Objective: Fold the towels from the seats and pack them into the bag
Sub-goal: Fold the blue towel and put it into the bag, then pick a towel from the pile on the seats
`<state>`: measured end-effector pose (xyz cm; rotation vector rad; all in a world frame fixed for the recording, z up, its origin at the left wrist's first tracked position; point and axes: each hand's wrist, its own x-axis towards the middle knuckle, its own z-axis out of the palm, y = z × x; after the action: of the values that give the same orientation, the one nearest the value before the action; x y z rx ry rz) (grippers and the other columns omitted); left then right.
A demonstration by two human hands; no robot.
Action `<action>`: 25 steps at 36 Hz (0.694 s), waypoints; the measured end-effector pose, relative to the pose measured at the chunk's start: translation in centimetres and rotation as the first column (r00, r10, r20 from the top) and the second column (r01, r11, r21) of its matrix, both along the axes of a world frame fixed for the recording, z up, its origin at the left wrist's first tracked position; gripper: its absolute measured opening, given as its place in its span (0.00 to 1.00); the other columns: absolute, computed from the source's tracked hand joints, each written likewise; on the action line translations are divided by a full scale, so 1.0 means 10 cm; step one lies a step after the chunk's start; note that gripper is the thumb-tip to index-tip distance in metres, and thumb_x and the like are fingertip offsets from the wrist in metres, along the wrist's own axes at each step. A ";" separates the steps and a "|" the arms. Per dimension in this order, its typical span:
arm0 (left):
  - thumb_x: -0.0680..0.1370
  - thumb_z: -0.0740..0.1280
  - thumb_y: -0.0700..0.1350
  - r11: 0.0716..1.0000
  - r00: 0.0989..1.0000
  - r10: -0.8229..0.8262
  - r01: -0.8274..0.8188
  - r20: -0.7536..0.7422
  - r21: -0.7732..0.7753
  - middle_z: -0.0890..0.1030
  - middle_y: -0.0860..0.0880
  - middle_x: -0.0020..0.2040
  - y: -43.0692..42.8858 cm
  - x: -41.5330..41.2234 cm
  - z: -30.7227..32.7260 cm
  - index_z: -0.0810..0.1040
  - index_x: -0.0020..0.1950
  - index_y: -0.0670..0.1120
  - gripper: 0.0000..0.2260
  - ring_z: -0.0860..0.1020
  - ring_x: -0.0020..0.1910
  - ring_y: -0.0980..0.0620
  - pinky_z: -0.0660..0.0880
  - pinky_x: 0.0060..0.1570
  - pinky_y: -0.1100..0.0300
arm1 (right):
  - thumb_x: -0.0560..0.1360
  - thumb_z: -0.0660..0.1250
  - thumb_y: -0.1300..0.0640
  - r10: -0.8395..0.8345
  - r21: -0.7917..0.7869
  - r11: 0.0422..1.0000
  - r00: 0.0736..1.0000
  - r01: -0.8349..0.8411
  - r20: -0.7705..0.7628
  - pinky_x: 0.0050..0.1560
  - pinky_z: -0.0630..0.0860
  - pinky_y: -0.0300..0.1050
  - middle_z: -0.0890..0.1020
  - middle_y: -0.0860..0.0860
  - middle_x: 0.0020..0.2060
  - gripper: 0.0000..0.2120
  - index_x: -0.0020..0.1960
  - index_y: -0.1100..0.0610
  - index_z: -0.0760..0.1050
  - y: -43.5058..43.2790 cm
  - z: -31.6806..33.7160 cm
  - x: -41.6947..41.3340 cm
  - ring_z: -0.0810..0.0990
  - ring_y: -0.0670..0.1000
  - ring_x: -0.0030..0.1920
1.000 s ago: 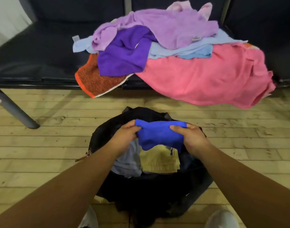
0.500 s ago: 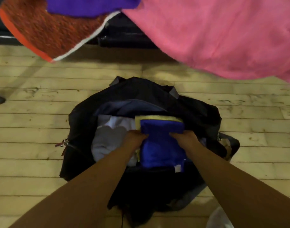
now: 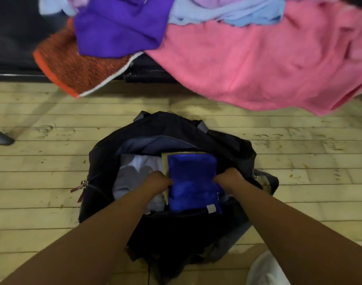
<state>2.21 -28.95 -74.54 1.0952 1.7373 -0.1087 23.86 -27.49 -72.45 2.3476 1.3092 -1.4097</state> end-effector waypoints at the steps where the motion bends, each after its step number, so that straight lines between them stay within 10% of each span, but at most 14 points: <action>1: 0.80 0.66 0.48 0.999 0.999 -0.033 0.033 -0.025 0.005 0.79 0.42 0.47 0.02 -0.03 0.14 0.79 0.55 0.37 0.14 0.80 0.54 0.43 0.73 0.48 0.58 | 0.77 0.67 0.60 0.031 0.009 0.999 1.000 -0.031 -0.006 0.47 0.76 0.50 0.77 0.56 0.40 0.04 0.48 0.61 0.74 0.01 0.13 0.02 0.76 0.54 0.43; 5: 0.80 0.64 0.43 0.988 0.996 -0.084 0.084 -0.009 0.129 0.82 0.38 0.52 0.25 -0.11 0.80 0.79 0.52 0.40 0.07 0.80 0.48 0.45 0.76 0.48 0.55 | 0.77 0.68 0.59 0.125 0.090 0.989 0.990 -0.119 -0.067 0.31 0.75 0.41 0.76 0.55 0.36 0.06 0.44 0.61 0.75 0.19 0.77 0.05 0.76 0.51 0.34; 15: 0.80 0.65 0.40 0.820 0.977 -0.076 -0.052 0.200 0.570 0.81 0.46 0.40 0.77 -0.18 2.76 0.76 0.42 0.45 0.07 0.78 0.34 0.54 0.72 0.35 0.64 | 0.78 0.67 0.60 0.327 0.516 0.829 0.936 -0.218 -0.131 0.28 0.76 0.37 0.83 0.58 0.38 0.08 0.46 0.65 0.79 0.65 2.67 -0.17 0.82 0.53 0.38; 20: 0.75 0.66 0.36 0.650 0.994 -0.077 -0.008 0.077 0.760 0.81 0.43 0.39 0.89 -0.20 3.22 0.79 0.41 0.42 0.05 0.76 0.29 0.60 0.71 0.31 0.68 | 0.78 0.68 0.61 0.318 0.719 0.678 0.943 -0.154 -0.098 0.46 0.83 0.56 0.84 0.65 0.44 0.05 0.45 0.63 0.77 0.79 3.13 -0.31 0.85 0.56 0.40; 25: 0.75 0.72 0.43 0.560 0.974 -0.005 0.191 -0.228 0.806 0.80 0.45 0.50 1.14 -0.37 3.12 0.81 0.51 0.42 0.08 0.76 0.54 0.46 0.68 0.49 0.60 | 0.74 0.68 0.62 0.289 0.796 0.579 0.957 -0.177 0.002 0.43 0.82 0.56 0.84 0.66 0.42 0.03 0.43 0.62 0.76 1.05 3.11 -0.45 0.86 0.64 0.43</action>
<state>-1.50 -17.50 -43.31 1.9268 1.9429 0.6349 19.37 -16.94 -41.33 2.3586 2.6200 -1.0022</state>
